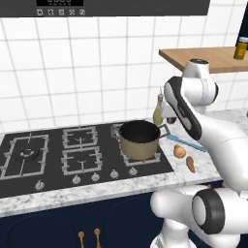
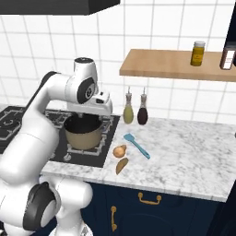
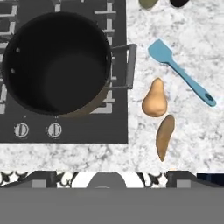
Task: Put the sweet potato and squash in the pot. Retrieve the spatula and lightly stir the vegetables in the pot.
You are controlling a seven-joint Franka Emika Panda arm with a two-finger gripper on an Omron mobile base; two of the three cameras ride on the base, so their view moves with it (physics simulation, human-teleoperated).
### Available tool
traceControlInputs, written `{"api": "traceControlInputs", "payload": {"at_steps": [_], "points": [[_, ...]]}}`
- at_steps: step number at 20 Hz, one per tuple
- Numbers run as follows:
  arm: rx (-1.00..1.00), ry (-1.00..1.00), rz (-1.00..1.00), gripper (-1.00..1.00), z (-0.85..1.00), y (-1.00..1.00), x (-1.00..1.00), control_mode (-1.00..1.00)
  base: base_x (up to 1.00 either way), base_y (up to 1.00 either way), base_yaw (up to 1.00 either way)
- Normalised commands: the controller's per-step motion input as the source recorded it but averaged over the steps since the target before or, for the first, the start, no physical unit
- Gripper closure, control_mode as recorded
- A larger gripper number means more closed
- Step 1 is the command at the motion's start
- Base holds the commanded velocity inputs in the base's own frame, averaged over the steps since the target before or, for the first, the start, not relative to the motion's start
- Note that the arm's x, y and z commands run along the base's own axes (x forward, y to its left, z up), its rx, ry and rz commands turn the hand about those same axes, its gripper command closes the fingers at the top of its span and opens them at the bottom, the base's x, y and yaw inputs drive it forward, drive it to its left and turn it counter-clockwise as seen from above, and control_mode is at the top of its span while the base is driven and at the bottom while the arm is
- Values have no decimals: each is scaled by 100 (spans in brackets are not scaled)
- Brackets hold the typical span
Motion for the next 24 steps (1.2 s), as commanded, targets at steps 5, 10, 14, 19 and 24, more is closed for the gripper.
{"api": "traceControlInputs", "payload": {"at_steps": [5, 10, 14, 19, 24], "points": [[0, 21, -24, -100, -100, -100, -9, -100, 0, 0, 0], [1, 17, -31, -100, -100, -79, 9, -100, 0, 0, 0], [10, 6, -21, -100, -100, -32, 37, -100, 0, 0, 0], [13, -7, -3, -100, -61, 3, 39, -100, 0, 0, 0], [0, -24, 0, -100, -8, 22, 36, -100, 0, 0, 0]]}}
